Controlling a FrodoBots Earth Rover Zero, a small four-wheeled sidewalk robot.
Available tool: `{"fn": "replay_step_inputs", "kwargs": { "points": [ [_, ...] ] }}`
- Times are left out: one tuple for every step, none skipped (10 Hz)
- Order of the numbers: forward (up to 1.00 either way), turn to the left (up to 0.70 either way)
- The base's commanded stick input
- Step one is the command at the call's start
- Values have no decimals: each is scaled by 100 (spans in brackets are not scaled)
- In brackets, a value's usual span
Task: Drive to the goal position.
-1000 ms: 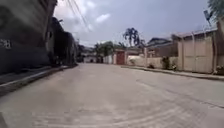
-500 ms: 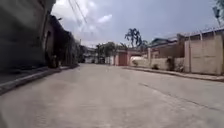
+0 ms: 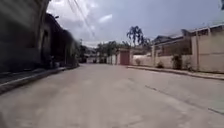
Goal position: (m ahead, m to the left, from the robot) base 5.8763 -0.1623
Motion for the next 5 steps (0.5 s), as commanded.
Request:
{"fn": "replay_step_inputs", "kwargs": {
  "points": [
    [100,0],
    [100,-3],
    [100,-1],
    [100,0],
    [100,0]
  ]
}}
